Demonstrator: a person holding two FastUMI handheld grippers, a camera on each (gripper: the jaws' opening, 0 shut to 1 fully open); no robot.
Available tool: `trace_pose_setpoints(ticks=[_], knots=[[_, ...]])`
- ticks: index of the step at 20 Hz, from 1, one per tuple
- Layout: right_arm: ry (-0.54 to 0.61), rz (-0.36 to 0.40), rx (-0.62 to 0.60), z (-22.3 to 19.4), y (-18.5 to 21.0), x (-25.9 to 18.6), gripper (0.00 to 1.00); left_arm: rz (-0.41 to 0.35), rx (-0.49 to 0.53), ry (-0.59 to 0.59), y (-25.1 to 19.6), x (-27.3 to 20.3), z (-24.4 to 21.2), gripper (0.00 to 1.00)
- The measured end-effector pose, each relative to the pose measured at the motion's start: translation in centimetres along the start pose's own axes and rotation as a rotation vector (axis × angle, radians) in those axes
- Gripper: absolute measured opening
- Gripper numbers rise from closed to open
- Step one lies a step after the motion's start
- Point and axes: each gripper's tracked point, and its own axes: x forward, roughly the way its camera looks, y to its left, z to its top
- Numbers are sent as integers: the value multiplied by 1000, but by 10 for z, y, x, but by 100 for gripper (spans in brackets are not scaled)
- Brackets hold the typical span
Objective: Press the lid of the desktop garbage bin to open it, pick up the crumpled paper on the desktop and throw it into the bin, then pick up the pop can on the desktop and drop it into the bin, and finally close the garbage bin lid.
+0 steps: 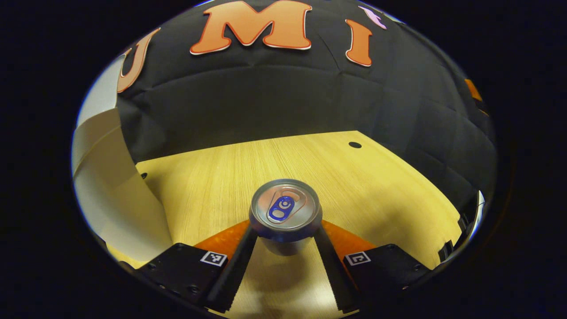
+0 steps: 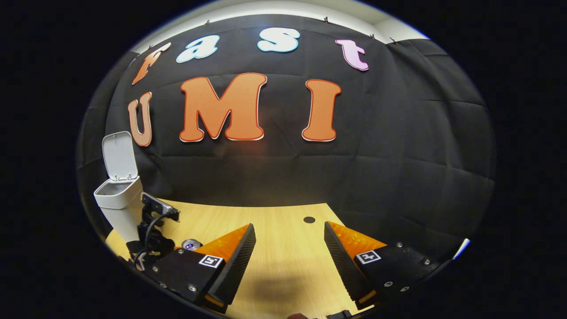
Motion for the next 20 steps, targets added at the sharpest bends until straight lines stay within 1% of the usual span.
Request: trace_pose_setpoints(ticks=[4, 5, 7, 8, 9, 13, 15, 16, 18, 20], knots=[[-11, 43, 0, 3, 18, 8, 93, 26, 4, -79, 10, -49, 25, 81], [-11, 61, 8, 4, 23, 9, 93, 39, -22, -101, 13, -60, 33, 81], [-18, 81, 16, 5, 32, 19, 93, 38, -86, -115, 20, -84, 41, 80], [-22, 92, 18, 7, 37, 21, 93, 59, -92, -131, 33, -92, 46, 75], [-26, 104, 18, 9, 42, 22, 93, 79, -96, -145, 40, -104, 51, 80], [-38, 156, 13, 12, 63, 26, 93, 137, -129, -191, 64, -147, 70, 80], [-44, 181, 15, 14, 73, 29, 93, 183, -129, -218, 80, -168, 78, 80], [-46, 191, 14, 14, 77, 31, 93, 211, -139, -229, 90, -179, 82, 80], [-50, 208, 14, 17, 86, 35, 93, 240, -179, -247, 103, -200, 89, 80], [-59, 221, 17, 20, 93, 38, 93, 279, -195, -275, 119, -224, 97, 79]])
